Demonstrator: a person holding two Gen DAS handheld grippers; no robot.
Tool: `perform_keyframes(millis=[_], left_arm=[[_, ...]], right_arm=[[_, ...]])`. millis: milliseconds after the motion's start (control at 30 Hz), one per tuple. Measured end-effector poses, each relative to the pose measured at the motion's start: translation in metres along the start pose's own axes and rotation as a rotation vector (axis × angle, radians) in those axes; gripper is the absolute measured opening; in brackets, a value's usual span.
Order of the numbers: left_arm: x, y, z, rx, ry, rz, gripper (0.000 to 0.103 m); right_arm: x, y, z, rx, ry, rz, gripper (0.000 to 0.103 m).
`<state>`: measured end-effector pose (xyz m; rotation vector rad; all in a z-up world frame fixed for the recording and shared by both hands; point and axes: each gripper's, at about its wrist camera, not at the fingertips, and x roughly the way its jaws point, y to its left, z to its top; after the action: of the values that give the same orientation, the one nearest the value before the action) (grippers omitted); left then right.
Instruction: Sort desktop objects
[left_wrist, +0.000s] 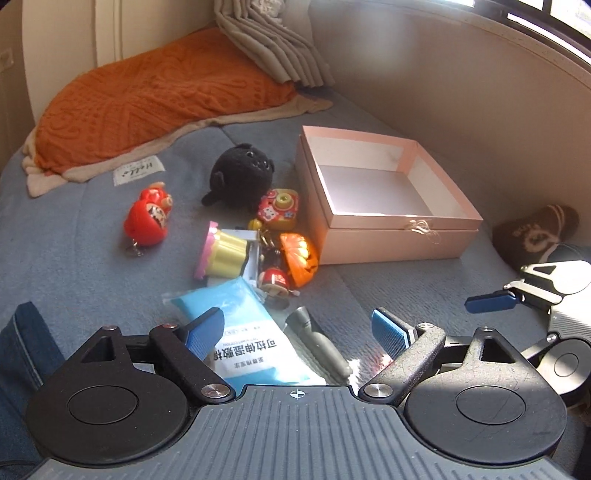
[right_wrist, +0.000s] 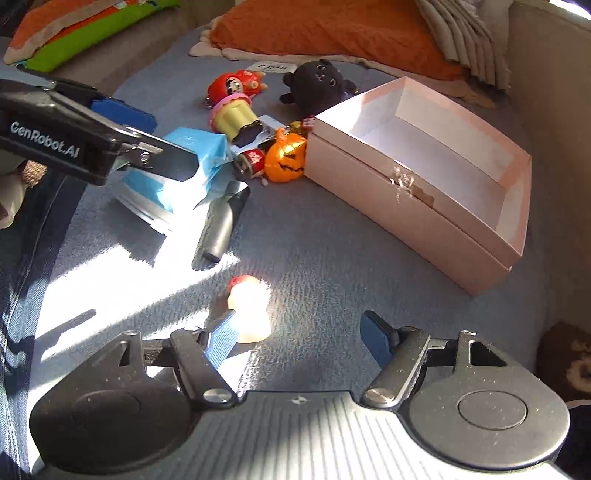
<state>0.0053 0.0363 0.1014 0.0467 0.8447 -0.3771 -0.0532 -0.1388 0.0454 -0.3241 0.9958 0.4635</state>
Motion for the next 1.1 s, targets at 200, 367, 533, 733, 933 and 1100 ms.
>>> perform_keyframes(millis=[200,367,533,733,933,1100], left_arm=[[0.004,-0.001,-0.009,-0.016,0.056,-0.057,0.083],[0.004,-0.004,-0.015,0.028,0.091,-0.097,0.085],[0.011,-0.009,-0.018,0.003,0.118,-0.169,0.089],[0.028,-0.009,-0.024,0.062,0.169,-0.123,0.096],[0.029,0.020,-0.013,0.041,0.134,0.101,0.096],[0.014,0.030,-0.005,-0.017,0.076,0.031,0.096]], right_arm=[[0.021,0.031,-0.010,-0.164,0.054,-0.121,0.044],[0.015,0.019,-0.003,-0.178,-0.008,-0.293,0.043],[0.011,-0.017,0.001,-0.051,-0.017,-0.340,0.043],[-0.002,-0.015,0.002,-0.007,-0.078,-0.224,0.049],[0.007,0.013,0.003,0.022,-0.045,-0.039,0.056],[0.017,0.033,0.003,0.019,-0.058,-0.013,0.056]])
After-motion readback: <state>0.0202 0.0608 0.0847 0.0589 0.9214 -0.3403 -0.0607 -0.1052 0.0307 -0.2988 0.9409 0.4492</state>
